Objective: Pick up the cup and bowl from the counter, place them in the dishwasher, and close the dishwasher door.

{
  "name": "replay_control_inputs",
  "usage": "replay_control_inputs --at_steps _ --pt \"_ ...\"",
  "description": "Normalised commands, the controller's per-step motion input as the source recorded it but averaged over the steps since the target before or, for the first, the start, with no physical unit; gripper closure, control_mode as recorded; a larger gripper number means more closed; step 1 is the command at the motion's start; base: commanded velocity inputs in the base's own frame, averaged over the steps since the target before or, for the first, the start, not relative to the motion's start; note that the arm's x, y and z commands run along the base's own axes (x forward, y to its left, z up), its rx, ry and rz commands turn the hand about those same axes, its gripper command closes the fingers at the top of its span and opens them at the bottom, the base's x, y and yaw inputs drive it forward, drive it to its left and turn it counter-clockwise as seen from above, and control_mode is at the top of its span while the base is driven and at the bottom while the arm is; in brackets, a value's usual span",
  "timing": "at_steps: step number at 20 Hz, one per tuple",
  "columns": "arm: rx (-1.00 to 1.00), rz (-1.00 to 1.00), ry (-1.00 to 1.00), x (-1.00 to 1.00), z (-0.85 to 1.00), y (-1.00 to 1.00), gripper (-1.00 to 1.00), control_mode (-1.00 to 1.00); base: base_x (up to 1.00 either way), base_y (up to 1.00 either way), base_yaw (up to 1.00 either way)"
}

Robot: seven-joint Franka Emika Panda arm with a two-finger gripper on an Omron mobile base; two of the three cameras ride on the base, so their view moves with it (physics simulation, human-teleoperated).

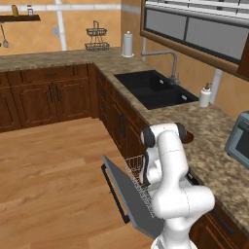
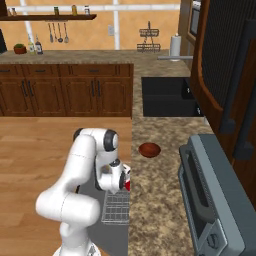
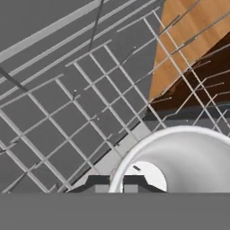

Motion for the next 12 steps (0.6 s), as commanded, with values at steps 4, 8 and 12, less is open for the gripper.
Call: replay_control_inputs --at_steps 4,8,12 --pt "-0.02 0.00 0.03 -0.01 -0.47 0.11 -1.00 -1.00 0.00 0.00 0.00" --pt "0.00 0.00 0.03 -0.14 0.20 0.60 -1.00 -1.00 0.00 0.00 0.00" --pt "0.00 0.00 0.00 -0.11 0.46 0.43 -1.00 -1.00 0.00 0.00 0.00"
